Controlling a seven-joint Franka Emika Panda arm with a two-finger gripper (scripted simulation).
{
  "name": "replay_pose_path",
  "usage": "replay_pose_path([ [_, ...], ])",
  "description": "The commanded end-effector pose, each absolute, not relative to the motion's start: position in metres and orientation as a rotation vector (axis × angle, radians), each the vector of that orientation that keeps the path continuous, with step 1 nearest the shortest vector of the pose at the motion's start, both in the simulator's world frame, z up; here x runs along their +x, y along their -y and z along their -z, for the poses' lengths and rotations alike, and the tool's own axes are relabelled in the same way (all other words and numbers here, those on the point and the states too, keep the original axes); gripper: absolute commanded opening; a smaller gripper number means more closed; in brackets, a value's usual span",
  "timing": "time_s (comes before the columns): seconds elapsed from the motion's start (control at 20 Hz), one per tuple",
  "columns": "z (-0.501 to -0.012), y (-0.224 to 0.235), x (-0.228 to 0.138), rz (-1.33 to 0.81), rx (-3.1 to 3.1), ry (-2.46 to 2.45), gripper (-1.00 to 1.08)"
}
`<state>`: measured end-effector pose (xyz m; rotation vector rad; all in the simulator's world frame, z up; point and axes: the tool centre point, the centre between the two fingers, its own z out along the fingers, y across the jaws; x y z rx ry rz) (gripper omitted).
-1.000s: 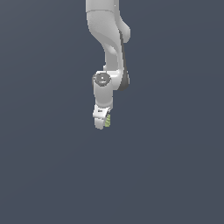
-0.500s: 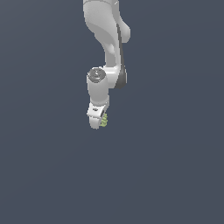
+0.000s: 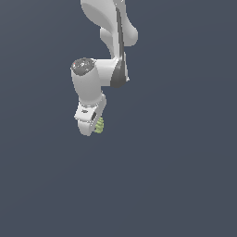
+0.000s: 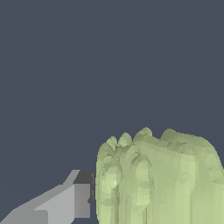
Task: Pick up the object and move it to a goal position.
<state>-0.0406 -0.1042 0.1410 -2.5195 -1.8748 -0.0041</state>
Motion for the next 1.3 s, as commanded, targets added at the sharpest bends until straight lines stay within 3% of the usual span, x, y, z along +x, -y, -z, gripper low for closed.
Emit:
replay_pose_path([
  [0.0,-0.162,0.118,-0.030,0.005,-2.519,1.875,-1.00],
  [0.6,-0.247,0.176,0.017,0.003,-2.519,1.875,-1.00],
  [1.25,-0.307,0.218,0.054,0.001,-2.521,1.874,-1.00],
])
